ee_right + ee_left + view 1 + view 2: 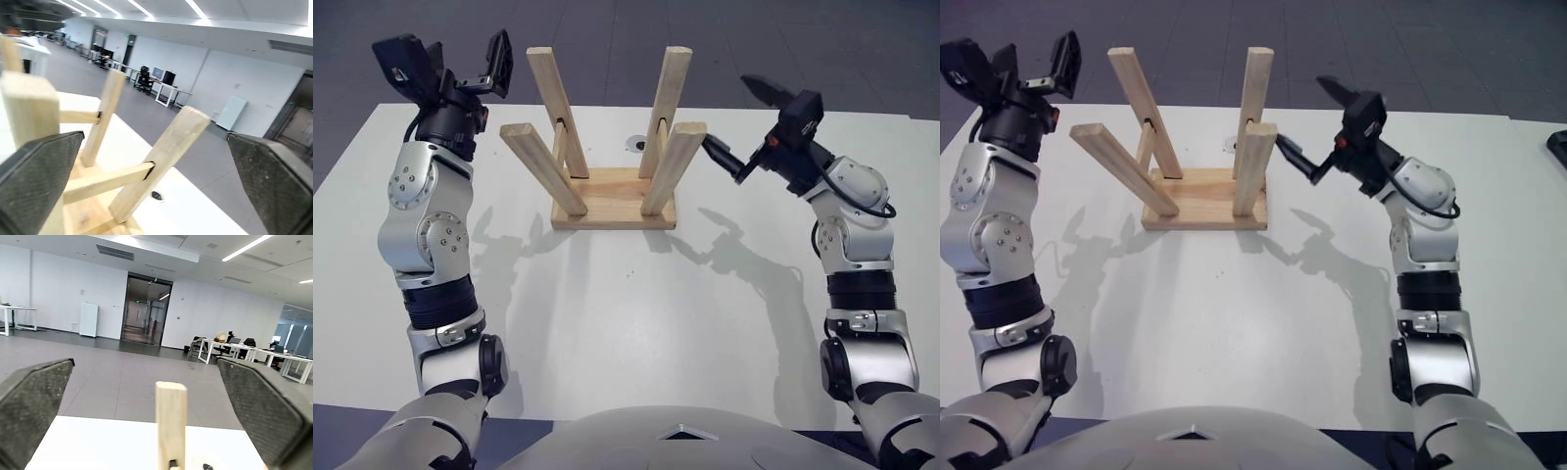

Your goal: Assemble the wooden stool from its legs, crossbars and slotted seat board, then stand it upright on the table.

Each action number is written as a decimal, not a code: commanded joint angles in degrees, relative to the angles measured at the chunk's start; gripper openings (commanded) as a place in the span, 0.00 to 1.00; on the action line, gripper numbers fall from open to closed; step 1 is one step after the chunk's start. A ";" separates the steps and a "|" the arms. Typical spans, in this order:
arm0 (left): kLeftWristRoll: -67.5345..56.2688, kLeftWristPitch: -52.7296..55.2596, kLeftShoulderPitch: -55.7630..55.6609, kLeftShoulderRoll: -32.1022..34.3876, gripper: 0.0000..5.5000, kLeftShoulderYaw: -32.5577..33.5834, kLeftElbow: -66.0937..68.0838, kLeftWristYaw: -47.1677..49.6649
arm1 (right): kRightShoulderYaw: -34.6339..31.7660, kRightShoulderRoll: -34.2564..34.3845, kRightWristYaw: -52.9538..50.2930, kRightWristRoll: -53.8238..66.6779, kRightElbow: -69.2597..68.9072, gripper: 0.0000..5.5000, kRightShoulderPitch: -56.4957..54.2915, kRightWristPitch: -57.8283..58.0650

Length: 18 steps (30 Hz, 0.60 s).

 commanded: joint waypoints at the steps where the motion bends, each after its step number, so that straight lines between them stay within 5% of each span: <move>1: -0.56 -0.85 -0.14 0.68 0.98 1.78 1.47 -1.50 | -0.98 -0.26 -1.45 0.80 -2.92 0.98 1.68 2.67; 9: 2.51 -0.27 -0.21 -3.03 0.98 -2.45 3.01 0.00 | -1.71 1.44 -6.53 -0.53 -2.38 0.98 0.97 2.74; 18: 13.48 -2.03 1.25 -0.56 0.98 0.04 4.74 9.69 | -4.64 3.38 -18.72 -6.01 5.32 0.98 -1.53 0.69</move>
